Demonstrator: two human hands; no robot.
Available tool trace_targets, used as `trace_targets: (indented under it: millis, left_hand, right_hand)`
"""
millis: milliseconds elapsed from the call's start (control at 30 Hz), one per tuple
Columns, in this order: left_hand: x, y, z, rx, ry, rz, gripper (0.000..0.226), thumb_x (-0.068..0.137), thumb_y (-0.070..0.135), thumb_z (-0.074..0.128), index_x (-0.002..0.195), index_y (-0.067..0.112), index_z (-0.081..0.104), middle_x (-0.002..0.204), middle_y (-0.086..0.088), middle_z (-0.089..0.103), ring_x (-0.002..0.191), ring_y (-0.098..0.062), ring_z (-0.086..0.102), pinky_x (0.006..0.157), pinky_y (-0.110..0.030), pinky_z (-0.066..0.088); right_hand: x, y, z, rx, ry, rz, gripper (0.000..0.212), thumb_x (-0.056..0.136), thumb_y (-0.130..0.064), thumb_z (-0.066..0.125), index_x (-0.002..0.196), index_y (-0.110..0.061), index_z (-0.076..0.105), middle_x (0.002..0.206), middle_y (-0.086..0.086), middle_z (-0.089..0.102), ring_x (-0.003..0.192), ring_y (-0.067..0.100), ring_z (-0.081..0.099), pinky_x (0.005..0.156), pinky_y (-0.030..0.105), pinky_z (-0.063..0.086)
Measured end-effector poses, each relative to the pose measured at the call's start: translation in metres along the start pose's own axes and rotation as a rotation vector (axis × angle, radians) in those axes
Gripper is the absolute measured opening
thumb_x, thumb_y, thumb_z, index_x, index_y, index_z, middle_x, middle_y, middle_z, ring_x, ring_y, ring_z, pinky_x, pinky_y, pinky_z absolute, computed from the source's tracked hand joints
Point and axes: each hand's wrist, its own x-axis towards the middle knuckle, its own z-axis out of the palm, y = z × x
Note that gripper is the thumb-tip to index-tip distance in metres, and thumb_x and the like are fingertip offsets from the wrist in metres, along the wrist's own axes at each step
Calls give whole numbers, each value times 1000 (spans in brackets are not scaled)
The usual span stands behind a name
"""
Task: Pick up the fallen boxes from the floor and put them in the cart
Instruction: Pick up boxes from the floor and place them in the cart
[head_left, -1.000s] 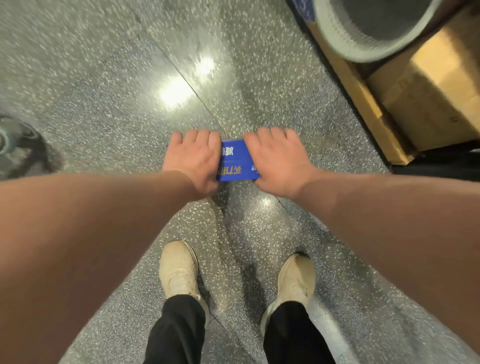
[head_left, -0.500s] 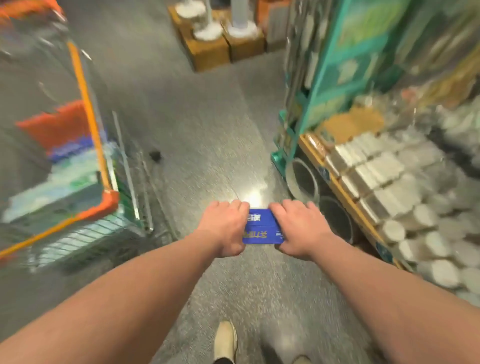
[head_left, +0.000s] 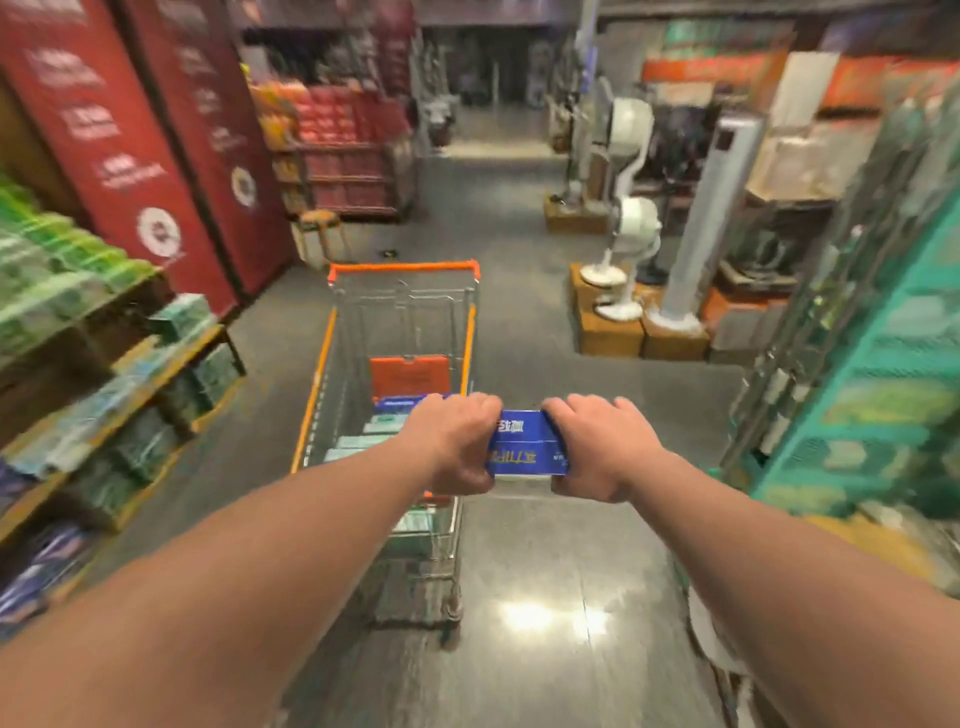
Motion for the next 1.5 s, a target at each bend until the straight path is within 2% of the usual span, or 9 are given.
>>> trace_targets:
  millis: [100, 267, 467, 600, 867, 967, 1133, 1367, 1500]
  left_hand:
    - [-9, -48, -2, -13, 2, -56, 58, 68, 65, 68, 106, 26, 46, 104, 2, 62, 97, -27, 67, 79, -40, 52]
    - [-10, -142, 11, -12, -42, -100, 57, 69, 66, 57, 106, 26, 44, 108, 2, 61, 101, -26, 65, 79, -38, 47]
    - [8, -247, 69, -83, -102, -124, 51, 73, 59, 66, 107, 26, 46, 105, 5, 60, 100, -23, 64, 82, -38, 51]
    - [16, -292, 117, -131, -156, -142, 49, 71, 54, 68, 106, 27, 45, 104, 5, 59, 97, -22, 63, 80, -38, 49]
    - [34, -312, 204, -207, -360, -191, 45, 72, 52, 70, 101, 27, 46, 101, 6, 59, 95, -22, 62, 79, -39, 48]
    - [40, -311, 231, -200, -411, -202, 45, 76, 45, 71, 107, 24, 46, 107, 3, 58, 101, -24, 59, 83, -40, 46]
    - [45, -308, 283, -182, -501, -242, 60, 73, 43, 75, 120, 23, 45, 117, 0, 51, 109, -24, 56, 90, -42, 45]
    - [43, -313, 338, -157, -599, -208, 69, 72, 37, 76, 130, 19, 44, 124, -3, 49, 117, -27, 47, 100, -42, 41]
    - [43, -318, 365, -155, -617, -165, 65, 75, 33, 74, 130, 18, 44, 125, -3, 49, 116, -26, 46, 101, -40, 40]
  right_hand:
    - [43, -28, -9, -2, 26, -71, 74, 62, -60, 68, 127, -32, 45, 116, -5, 59, 115, 23, 59, 89, 40, 44]
    - [129, -80, 0, 20, 37, -124, 79, 62, -61, 69, 131, -31, 44, 117, -4, 60, 114, 24, 60, 90, 40, 45]
    - [228, -136, 35, 54, -32, -130, 78, 65, -59, 71, 132, -28, 44, 120, -3, 60, 115, 25, 59, 93, 42, 44]
    - [273, -162, 73, 76, -116, -119, 74, 67, -57, 72, 129, -27, 43, 121, -1, 58, 117, 26, 56, 95, 42, 42]
    - [314, -177, 160, 149, -308, -123, 71, 73, -58, 70, 130, -25, 41, 124, 0, 57, 120, 27, 54, 98, 44, 40]
    - [325, -176, 193, 173, -355, -129, 69, 73, -55, 70, 128, -24, 41, 124, 1, 57, 119, 28, 54, 98, 45, 40]
    - [343, -172, 240, 201, -440, -165, 75, 71, -54, 72, 132, -25, 39, 126, 0, 55, 120, 27, 53, 101, 44, 38]
    - [352, -187, 294, 256, -570, -163, 83, 71, -67, 72, 134, -23, 39, 126, 3, 50, 120, 27, 49, 103, 46, 39]
    - [353, -195, 314, 248, -552, -132, 74, 76, -62, 70, 132, -22, 42, 124, 3, 45, 118, 27, 44, 98, 42, 40]
